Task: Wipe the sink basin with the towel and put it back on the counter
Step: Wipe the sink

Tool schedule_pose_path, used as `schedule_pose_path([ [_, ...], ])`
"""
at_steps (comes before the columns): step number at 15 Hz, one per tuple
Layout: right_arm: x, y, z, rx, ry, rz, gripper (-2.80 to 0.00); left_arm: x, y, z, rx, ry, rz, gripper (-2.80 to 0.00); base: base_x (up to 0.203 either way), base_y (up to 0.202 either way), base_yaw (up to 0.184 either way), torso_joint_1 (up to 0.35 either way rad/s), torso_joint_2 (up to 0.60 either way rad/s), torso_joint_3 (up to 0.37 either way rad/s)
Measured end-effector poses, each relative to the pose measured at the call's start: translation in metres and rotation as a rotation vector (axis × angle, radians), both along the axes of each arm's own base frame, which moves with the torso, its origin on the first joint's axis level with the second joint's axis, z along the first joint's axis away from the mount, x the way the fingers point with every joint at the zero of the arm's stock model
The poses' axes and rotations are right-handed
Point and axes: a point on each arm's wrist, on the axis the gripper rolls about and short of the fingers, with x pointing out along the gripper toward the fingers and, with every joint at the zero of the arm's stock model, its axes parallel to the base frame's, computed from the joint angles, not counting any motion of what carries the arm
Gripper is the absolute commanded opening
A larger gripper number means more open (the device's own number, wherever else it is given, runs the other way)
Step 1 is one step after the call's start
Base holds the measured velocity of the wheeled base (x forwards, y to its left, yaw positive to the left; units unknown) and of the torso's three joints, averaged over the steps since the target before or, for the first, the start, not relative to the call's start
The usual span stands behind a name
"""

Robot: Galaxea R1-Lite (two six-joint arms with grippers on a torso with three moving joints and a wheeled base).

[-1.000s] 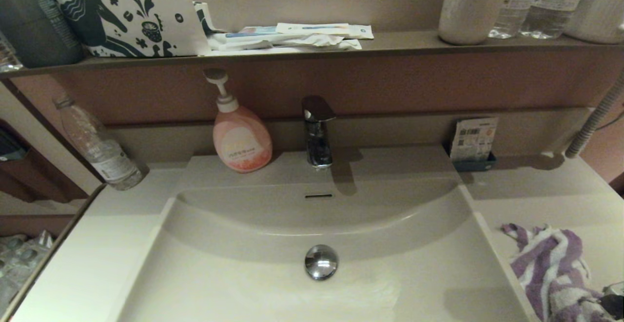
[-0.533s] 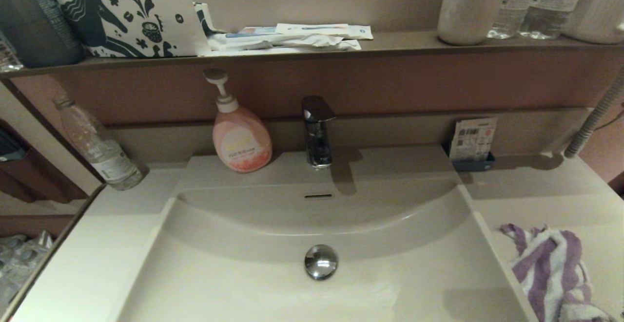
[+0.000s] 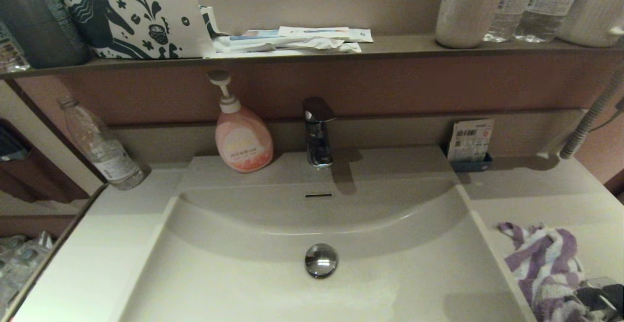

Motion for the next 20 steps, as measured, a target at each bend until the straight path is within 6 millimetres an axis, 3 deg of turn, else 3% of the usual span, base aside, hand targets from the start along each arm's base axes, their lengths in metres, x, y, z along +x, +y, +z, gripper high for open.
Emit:
schedule_pose_path([
  [4,0.017,0.003,0.008,-0.008,-0.010,-0.029,-2.80,0.000,0.000,0.000,0.000,0.000,0.000,-2.80,0.000,0.000,0.000,0.000,0.00,0.000],
  [11,0.065,-0.008,0.029,0.061,-0.077,-0.154,-2.80,0.000,0.000,0.000,0.000,0.000,0.000,-2.80,0.000,0.000,0.000,0.000,0.00,0.000],
  [14,0.092,-0.006,0.032,0.067,-0.134,-0.172,-2.80,0.000,0.000,0.000,0.001,0.000,0.000,-2.80,0.000,0.000,0.000,0.000,0.00,0.000],
  [20,0.165,-0.008,0.027,0.028,-0.247,-0.252,-2.80,0.000,0.000,0.000,0.001,0.000,0.000,-2.80,0.000,0.000,0.000,0.000,0.00,0.000],
])
